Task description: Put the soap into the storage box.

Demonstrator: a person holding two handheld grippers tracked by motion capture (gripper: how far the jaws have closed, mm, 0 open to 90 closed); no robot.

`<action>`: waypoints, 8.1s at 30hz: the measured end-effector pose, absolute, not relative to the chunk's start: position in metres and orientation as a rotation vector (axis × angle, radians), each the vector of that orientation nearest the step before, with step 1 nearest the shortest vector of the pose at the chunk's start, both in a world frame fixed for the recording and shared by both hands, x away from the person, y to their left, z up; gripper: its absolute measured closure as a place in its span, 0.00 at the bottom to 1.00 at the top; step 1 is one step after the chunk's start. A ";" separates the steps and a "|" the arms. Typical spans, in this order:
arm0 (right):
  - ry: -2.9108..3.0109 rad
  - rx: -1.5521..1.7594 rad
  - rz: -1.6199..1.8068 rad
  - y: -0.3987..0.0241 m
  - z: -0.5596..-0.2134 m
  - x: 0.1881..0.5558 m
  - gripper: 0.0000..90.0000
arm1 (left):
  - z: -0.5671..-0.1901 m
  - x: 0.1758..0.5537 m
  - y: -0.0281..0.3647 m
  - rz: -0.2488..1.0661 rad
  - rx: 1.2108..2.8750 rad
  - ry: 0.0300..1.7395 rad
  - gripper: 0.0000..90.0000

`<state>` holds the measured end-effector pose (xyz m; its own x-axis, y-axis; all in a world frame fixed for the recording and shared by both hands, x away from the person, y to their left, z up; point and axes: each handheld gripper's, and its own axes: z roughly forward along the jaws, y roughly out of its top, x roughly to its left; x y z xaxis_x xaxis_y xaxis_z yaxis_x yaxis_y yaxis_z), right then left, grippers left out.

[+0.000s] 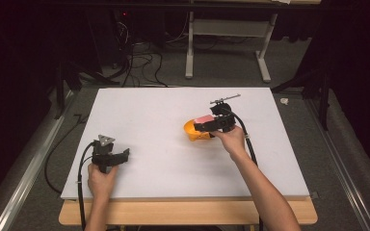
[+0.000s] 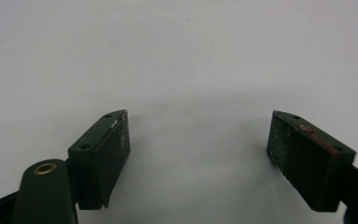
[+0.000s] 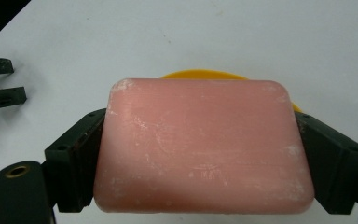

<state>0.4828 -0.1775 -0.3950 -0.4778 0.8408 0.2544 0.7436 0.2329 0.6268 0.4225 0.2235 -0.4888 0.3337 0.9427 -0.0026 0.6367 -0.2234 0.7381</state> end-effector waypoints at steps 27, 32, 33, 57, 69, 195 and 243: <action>2.364 1.660 0.928 -0.165 -0.419 0.504 0.15 | -0.489 0.422 0.223 0.607 1.953 1.382 0.24; 2.362 1.668 0.919 -0.163 -0.421 0.504 0.15 | -0.489 0.422 0.223 0.606 1.955 1.383 0.24; 2.360 1.670 0.915 -0.163 -0.421 0.504 0.15 | -0.489 0.422 0.223 0.606 1.955 1.383 0.24; 2.313 1.717 0.897 -0.165 -0.424 0.505 0.15 | -0.489 0.422 0.223 0.606 1.955 1.383 0.24; 2.296 1.691 0.929 -0.167 -0.417 0.499 0.15 | -0.489 0.422 0.223 0.606 1.955 1.383 0.24; 1.911 1.561 1.107 -0.327 -0.401 0.381 0.27 | -0.489 0.422 0.223 0.609 1.954 1.384 0.24; 1.961 1.647 0.952 -0.318 -0.477 0.382 0.27 | -0.489 0.422 0.223 0.610 1.954 1.384 0.24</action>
